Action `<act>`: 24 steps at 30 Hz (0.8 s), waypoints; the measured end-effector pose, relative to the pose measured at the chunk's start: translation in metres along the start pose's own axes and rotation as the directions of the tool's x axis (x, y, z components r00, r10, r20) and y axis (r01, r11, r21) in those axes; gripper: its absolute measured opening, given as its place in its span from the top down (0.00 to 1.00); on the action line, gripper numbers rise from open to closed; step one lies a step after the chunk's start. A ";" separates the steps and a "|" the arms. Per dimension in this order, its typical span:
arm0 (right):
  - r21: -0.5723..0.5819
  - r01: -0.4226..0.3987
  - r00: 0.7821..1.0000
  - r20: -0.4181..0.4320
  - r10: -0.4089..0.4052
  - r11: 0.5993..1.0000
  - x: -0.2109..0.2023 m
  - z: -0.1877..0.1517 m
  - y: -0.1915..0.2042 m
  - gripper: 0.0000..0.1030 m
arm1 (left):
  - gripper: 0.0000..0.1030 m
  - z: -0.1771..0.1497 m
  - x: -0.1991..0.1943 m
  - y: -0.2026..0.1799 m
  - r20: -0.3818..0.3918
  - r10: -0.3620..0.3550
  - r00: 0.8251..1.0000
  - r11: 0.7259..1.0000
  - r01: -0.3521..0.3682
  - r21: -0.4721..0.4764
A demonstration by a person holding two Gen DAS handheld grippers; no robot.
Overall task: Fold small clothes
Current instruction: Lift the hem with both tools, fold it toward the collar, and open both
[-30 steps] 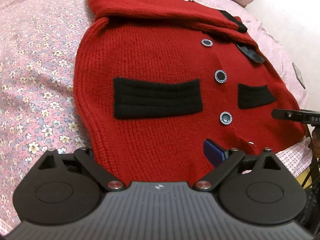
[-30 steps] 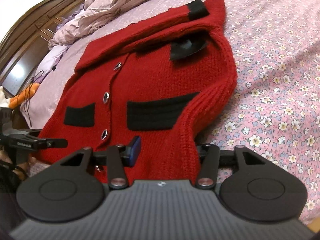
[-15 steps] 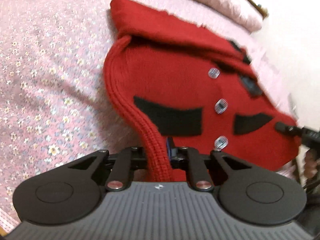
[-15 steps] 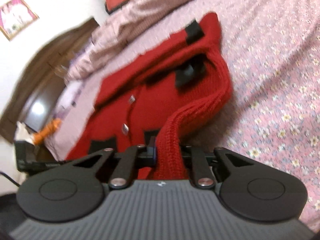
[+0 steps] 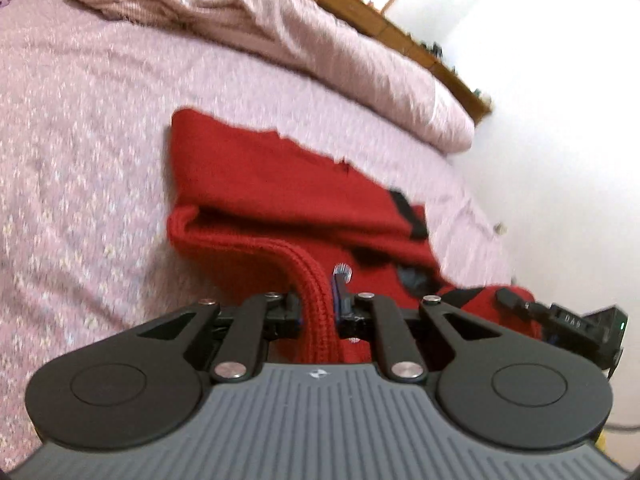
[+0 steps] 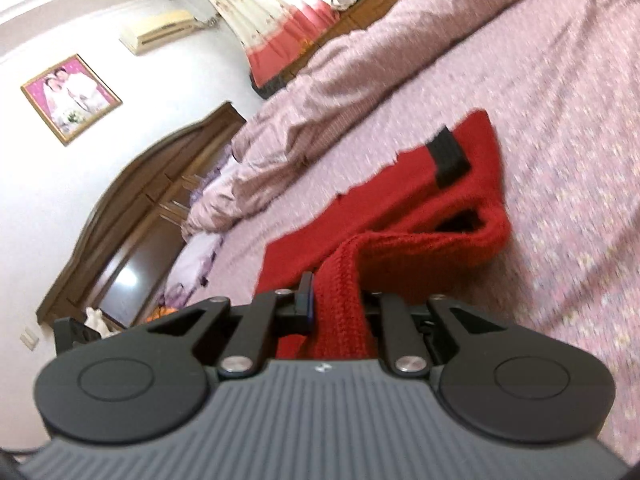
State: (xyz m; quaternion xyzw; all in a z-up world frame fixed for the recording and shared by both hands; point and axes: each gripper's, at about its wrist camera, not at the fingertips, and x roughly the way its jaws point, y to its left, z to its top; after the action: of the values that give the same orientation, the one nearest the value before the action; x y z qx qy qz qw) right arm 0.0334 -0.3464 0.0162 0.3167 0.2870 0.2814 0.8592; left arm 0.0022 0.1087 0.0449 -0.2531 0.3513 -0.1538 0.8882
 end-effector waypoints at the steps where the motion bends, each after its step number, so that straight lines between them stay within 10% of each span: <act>1: 0.003 -0.006 1.000 0.014 0.006 1.000 0.001 0.005 0.001 0.85 | 0.86 0.005 -0.003 0.000 0.017 -0.001 1.000 1.000 0.002 -0.012; 24: 0.084 0.037 0.985 0.167 -0.051 0.996 0.073 0.092 -0.037 0.85 | 0.86 0.131 0.067 0.028 0.158 0.199 0.967 0.975 -0.180 -0.127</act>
State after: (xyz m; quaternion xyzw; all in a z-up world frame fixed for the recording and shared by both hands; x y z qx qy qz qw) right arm 0.1560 -0.3567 0.0256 0.3674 0.2313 0.2227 0.8729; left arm 0.1442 0.1460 0.0743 -0.2795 0.3049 -0.0261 0.9101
